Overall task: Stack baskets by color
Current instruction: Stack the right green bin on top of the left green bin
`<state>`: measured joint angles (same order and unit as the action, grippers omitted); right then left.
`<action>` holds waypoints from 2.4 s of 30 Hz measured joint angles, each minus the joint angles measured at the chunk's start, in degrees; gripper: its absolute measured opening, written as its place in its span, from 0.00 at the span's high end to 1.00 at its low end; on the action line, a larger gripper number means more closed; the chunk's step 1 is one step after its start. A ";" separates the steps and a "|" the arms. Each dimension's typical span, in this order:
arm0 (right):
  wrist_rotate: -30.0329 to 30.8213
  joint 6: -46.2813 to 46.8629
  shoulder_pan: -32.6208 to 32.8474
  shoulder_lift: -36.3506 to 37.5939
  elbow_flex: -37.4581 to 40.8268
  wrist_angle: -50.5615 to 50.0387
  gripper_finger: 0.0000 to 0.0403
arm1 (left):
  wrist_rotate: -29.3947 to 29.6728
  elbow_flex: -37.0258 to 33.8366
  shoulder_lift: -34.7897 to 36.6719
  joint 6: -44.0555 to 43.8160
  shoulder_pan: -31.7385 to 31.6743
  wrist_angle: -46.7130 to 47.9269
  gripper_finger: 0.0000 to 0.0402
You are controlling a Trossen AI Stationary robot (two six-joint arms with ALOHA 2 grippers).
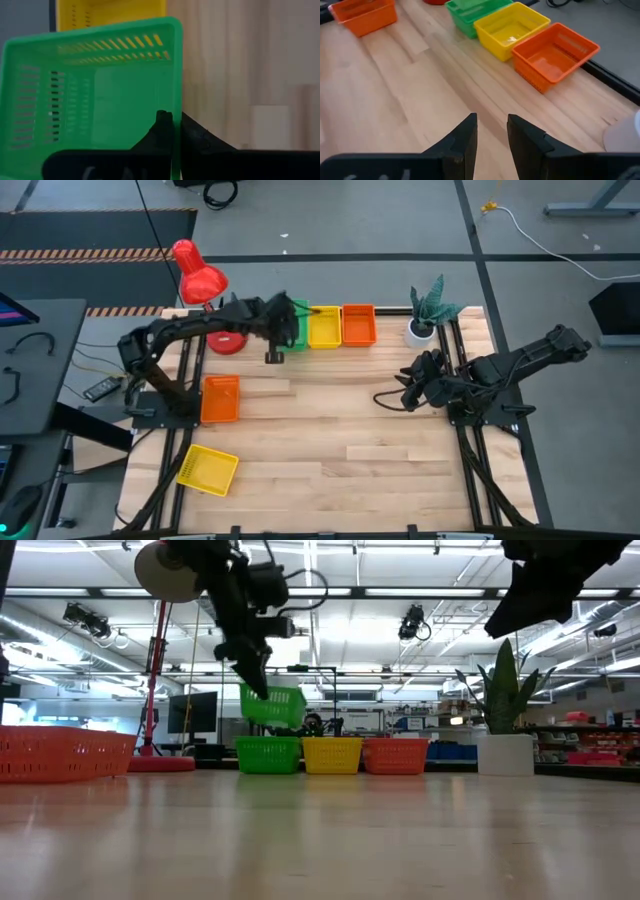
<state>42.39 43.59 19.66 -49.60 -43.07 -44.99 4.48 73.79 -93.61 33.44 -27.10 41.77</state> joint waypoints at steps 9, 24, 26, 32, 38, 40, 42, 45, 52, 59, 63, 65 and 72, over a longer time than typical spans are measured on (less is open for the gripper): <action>0.15 4.57 -5.92 0.02 0.00 0.40 0.72 | -9.47 -2.22 -1.73 1.69 -7.76 -4.20 0.96; -0.56 -4.78 -13.37 0.02 0.00 3.63 0.72 | -9.46 -2.18 -4.99 -0.37 -7.40 -5.89 0.85; -1.41 -6.14 -13.42 0.02 0.00 4.07 0.72 | -9.17 -2.18 -5.04 -1.37 -7.38 -6.08 0.80; -4.98 -9.04 -13.42 0.02 0.00 4.26 0.72 | -9.17 -1.07 -4.48 -7.51 -7.40 -4.11 0.66; -6.91 -10.35 -13.44 0.02 0.00 4.26 0.72 | -9.38 1.49 -4.55 -16.88 -7.07 -3.63 0.62; -6.72 -11.11 -13.59 0.02 0.00 4.26 0.72 | -10.21 1.54 -5.44 -17.77 -7.05 -4.39 0.64; -6.49 -11.92 -14.03 0.02 0.00 4.26 0.72 | -10.39 1.53 -7.23 -17.82 -7.03 -4.32 0.69; -6.45 -12.32 -14.87 0.02 0.00 4.28 0.72 | -10.35 1.43 -9.18 -17.87 -7.07 -4.52 0.76; -6.45 -12.32 -15.73 0.02 0.00 4.35 0.72 | -10.13 2.78 -7.96 -19.38 -6.79 -4.91 0.89; -6.45 -12.69 -15.73 0.02 0.00 4.37 0.72 | -10.17 3.57 -8.56 -18.33 -6.80 -3.94 0.91; -6.47 -13.18 -15.73 0.02 0.00 4.43 0.72 | -10.55 3.50 -10.90 -17.80 -6.81 -4.48 0.85; -6.49 -13.18 -15.73 0.02 0.00 4.54 0.72 | -11.45 3.50 -11.27 -17.84 -6.81 -4.40 0.80; -9.29 -13.18 -15.73 0.02 0.00 5.38 0.72 | -13.74 3.50 -7.49 -23.21 -6.83 -0.30 0.57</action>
<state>33.10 30.41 3.92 -49.59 -43.07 -39.61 -9.26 77.30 -101.10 10.23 -33.93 41.47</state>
